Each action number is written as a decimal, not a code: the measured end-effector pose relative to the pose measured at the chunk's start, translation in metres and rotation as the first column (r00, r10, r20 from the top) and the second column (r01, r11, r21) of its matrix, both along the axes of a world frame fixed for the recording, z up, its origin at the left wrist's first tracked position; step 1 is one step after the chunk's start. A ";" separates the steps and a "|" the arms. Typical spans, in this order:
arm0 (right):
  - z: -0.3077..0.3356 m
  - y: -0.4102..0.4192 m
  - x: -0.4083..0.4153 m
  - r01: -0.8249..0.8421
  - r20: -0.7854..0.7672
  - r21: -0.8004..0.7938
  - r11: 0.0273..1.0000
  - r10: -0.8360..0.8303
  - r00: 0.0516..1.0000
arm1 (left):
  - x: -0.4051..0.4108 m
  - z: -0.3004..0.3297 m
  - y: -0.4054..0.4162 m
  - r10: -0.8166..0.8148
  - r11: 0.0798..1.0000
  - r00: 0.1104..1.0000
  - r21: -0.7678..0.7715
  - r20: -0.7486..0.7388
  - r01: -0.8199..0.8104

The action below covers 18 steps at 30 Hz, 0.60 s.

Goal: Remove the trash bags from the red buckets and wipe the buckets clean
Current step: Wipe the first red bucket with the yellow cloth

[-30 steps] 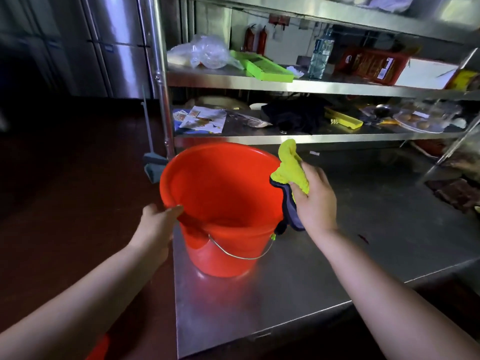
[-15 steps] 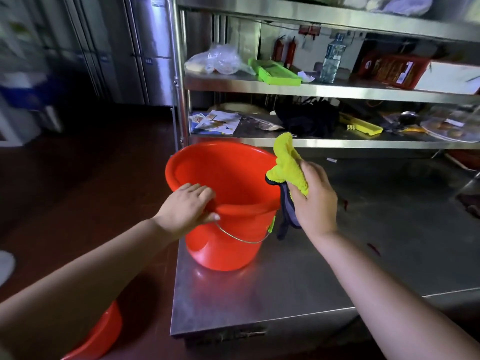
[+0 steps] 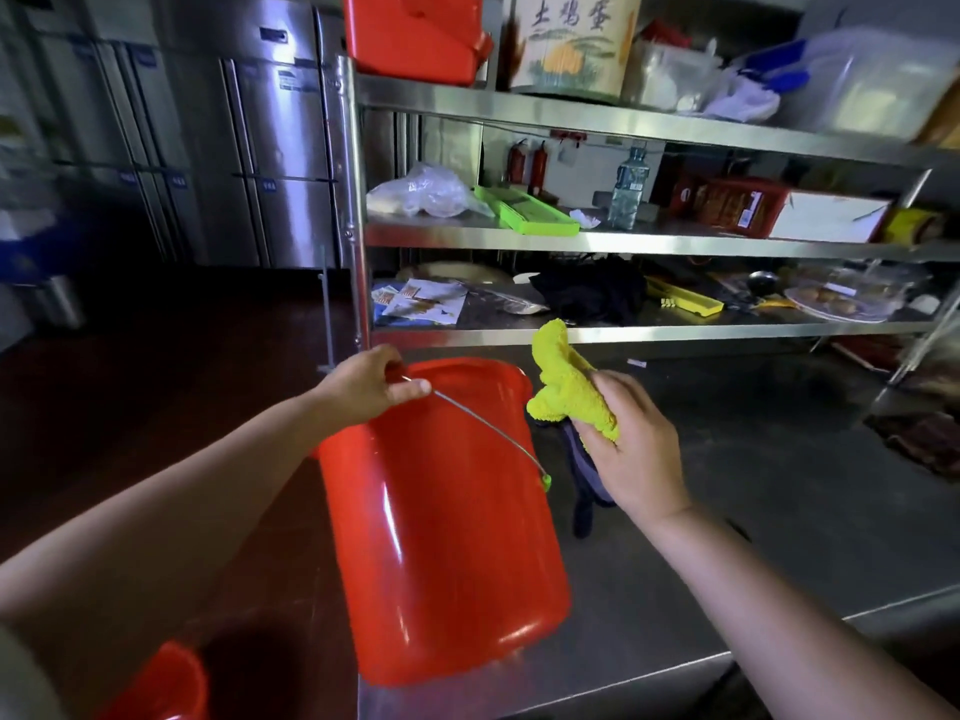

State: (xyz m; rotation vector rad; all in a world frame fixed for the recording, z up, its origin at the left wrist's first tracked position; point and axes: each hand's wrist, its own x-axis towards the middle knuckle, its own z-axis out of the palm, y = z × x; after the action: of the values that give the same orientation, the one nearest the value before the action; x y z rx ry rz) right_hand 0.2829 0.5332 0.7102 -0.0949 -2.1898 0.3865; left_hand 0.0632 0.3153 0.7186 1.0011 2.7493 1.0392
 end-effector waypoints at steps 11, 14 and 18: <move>-0.008 -0.071 -0.036 -0.115 0.280 0.259 0.959 0.039 0.959 | -0.036 -0.026 0.008 -0.160 0.959 0.928 0.276 0.337 0.065; -0.019 -0.090 -0.051 -0.165 0.551 0.221 0.961 0.016 0.834 | -0.044 -0.035 0.015 -0.271 0.925 0.858 0.365 0.437 0.107; -0.035 -0.098 -0.065 -0.172 0.615 0.184 0.968 0.023 0.788 | -0.058 -0.045 0.015 -0.344 0.912 0.811 0.373 0.473 0.170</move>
State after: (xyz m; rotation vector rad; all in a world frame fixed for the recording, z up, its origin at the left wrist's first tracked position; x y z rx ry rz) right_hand 0.2175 0.4353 0.6754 0.0324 -2.8813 0.1589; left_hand 0.0053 0.3303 0.6733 0.9079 1.9772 1.4677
